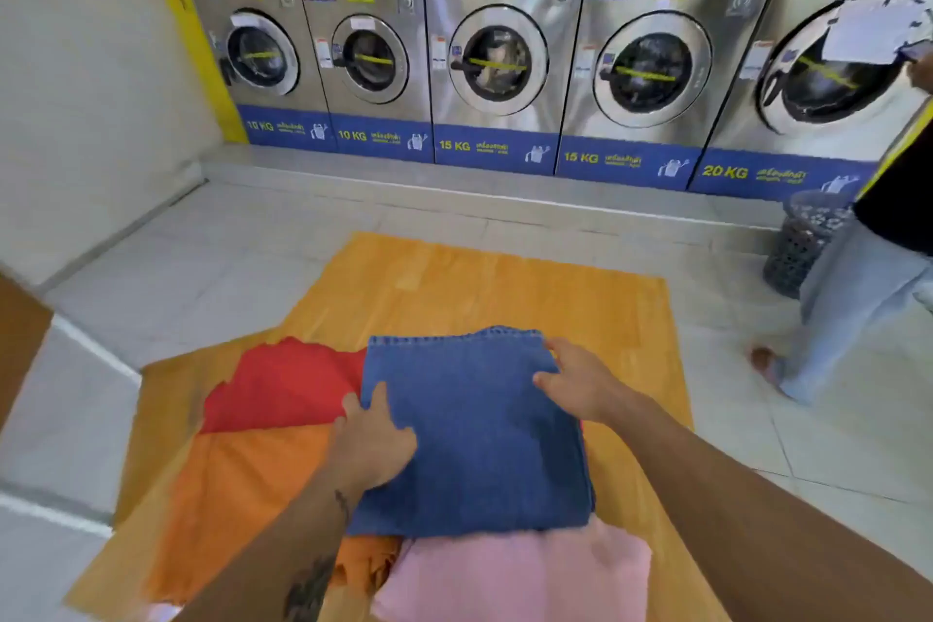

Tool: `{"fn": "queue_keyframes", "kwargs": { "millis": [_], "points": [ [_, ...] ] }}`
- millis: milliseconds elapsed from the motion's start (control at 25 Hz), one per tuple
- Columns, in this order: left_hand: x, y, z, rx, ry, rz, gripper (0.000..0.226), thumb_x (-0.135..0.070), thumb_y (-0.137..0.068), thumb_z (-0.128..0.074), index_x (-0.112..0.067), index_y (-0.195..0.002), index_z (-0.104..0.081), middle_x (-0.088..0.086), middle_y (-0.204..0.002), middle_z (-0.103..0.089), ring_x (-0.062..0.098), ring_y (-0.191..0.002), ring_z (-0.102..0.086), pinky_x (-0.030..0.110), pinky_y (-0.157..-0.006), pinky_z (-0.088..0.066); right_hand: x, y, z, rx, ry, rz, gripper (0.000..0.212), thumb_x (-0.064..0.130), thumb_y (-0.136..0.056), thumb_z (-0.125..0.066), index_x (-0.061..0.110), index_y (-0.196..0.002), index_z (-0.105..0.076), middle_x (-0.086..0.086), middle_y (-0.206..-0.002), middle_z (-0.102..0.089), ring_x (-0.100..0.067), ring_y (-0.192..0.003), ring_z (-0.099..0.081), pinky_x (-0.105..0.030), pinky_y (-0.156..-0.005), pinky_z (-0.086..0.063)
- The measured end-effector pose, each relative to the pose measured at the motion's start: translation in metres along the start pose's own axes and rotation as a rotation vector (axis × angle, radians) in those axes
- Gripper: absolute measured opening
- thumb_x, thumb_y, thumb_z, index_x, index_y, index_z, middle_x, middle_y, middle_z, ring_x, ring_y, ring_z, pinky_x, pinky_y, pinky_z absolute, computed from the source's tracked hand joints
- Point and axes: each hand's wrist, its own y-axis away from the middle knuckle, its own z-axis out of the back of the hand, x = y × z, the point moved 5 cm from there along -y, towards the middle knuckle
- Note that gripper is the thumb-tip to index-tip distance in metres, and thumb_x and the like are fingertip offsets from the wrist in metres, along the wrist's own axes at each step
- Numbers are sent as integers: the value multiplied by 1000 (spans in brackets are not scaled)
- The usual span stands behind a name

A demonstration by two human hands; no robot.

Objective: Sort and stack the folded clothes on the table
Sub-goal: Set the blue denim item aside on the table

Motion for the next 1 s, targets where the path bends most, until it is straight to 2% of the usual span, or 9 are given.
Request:
{"fn": "queue_keyframes", "kwargs": {
  "millis": [120,240,400,520,680,760,840,1000],
  "points": [
    [5,-3,-17,15,-103,2,81,-47,-90,-47,-23,-156,-6,21,-159,-8,46,-140,-24,49,-114,-27,-15,-12,-14,15,22,-5,67,34,-90,-57,12,-149,-34,-12,-152,-41,-31,-140,-39,-39,-112,-35],
    [4,-3,-20,-27,-138,7,80,-49,-87,-48,-29,-154,-11,15,-158,-14,41,-139,-23,51,-113,-26,-18,-12,-27,33,55,-48,73,44,-87,-57,21,-150,-29,-12,-147,-37,-36,-134,-42,-47,-109,-39],
    [1,-1,-15,-93,-134,-84,75,-45,-84,-51,-26,-152,-25,11,-151,-25,35,-129,-34,45,-109,-33,-14,-15,-31,-31,106,-5,72,31,-84,-60,25,-148,-28,-8,-138,-33,-32,-116,-51,-40,-93,-47],
    [6,-3,-13,-107,-42,-149,69,-37,-85,-56,-22,-148,-34,9,-147,-28,32,-121,-43,42,-105,-39,-5,-11,-34,-84,102,52,72,22,-81,-57,24,-148,-30,-3,-133,-32,-29,-106,-54,-44,-92,-49],
    [7,-10,-9,-91,65,-238,64,-30,-85,-58,-19,-145,-38,6,-142,-27,31,-113,-52,41,-97,-46,-2,-10,-35,-128,-84,-70,73,15,-80,-57,24,-146,-30,2,-121,-28,-26,-90,-59,-40,-80,-54],
    [2,-11,-10,-73,59,-242,64,-30,-85,-56,-17,-144,-37,8,-143,-23,32,-110,-53,42,-95,-47,0,-8,-43,-98,-20,-103,75,20,-80,-58,24,-148,-25,0,-127,-27,-28,-99,-56,-41,-84,-52],
    [-1,-11,-10,-70,66,-235,63,-29,-84,-55,-17,-143,-37,8,-143,-21,34,-109,-53,43,-94,-47,5,-2,-51,-106,107,-75,74,23,-82,-56,23,-149,-24,-7,-141,-26,-30,-110,-52,-41,-92,-49],
    [-1,-15,-8,-82,133,-276,60,-22,-87,-58,-14,-144,-40,6,-144,-21,32,-122,-42,39,-105,-39,16,3,-53,-172,167,-22,71,15,-84,-55,24,-149,-29,-7,-150,-24,-28,-105,-57,-39,-88,-49]
  ]
}}
